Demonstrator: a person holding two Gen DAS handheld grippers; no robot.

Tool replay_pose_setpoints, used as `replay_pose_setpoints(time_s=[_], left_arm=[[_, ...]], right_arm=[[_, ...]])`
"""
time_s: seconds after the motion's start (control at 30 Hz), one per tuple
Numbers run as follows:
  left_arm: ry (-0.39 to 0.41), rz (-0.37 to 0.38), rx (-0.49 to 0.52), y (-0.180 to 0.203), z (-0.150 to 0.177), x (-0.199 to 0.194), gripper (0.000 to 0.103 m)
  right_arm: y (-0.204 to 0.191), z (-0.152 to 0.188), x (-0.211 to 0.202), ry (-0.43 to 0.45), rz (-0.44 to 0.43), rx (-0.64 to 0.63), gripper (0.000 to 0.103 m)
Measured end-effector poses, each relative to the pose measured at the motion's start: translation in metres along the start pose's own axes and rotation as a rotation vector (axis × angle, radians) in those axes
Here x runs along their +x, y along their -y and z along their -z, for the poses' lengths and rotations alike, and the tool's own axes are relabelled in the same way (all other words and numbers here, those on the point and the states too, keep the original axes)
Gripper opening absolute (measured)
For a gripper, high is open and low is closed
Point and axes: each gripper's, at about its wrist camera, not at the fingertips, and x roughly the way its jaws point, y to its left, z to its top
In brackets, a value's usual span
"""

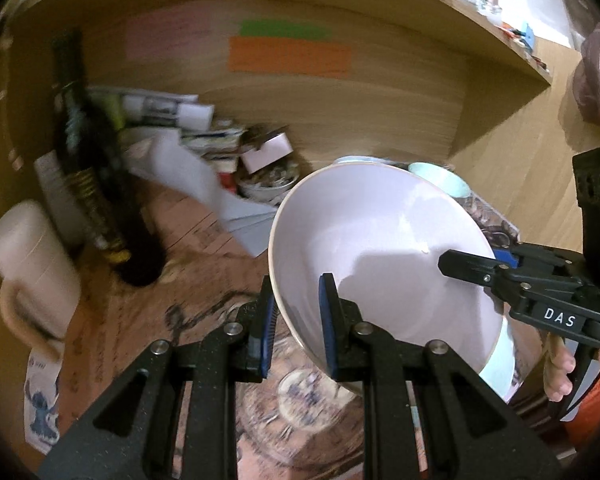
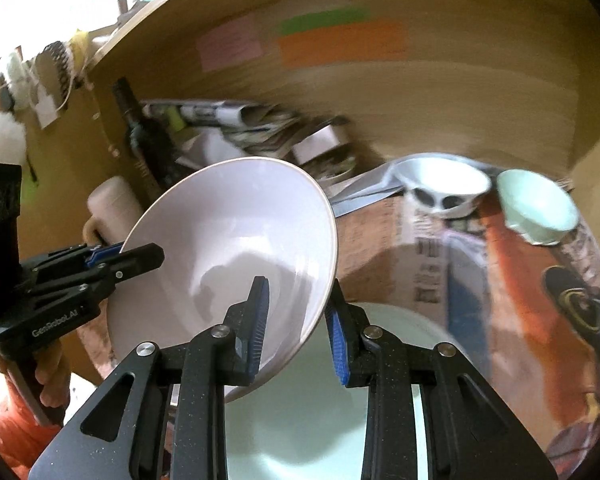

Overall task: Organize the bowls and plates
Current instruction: 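Lower the mauve-grey bowl onto the newspaper beside the plate stack, open grippers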

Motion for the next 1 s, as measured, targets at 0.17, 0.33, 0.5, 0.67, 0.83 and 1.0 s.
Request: replay_pose_setpoints(time_s=[0.17, 0.33, 0.5, 0.67, 0.83, 1.0], left_arm=[[-0.011, -0.043, -0.035, -0.021, 0.021, -0.011, 0.02], [-0.027, -0.075, -0.059, -0.033, 0.04, -0.019, 0.02], [-0.057, -0.096, -0.082, -0.045, 0.055, -0.018, 0.02], [-0.095, -0.101, -0.11, -0.054, 0.067, -0.014, 0.02], [-0.126, -0.11, -0.109, -0.059, 0.079, -0.009, 0.02], [-0.148, -0.098, -0.126, -0.064, 0.086, -0.003, 0.02]], right_arm=[[-0.022, 0.007, 0.018, -0.045, -0.043, -0.028, 0.026], [-0.041, 0.013, 0.031, -0.086, -0.066, -0.058, 0.026], [-0.052, 0.018, 0.044, -0.132, -0.081, -0.079, 0.026], [-0.06, 0.022, 0.06, -0.186, -0.08, -0.099, 0.026], [-0.062, 0.026, 0.072, -0.236, -0.084, -0.117, 0.026], [-0.063, 0.026, 0.081, -0.261, -0.085, -0.122, 0.026]])
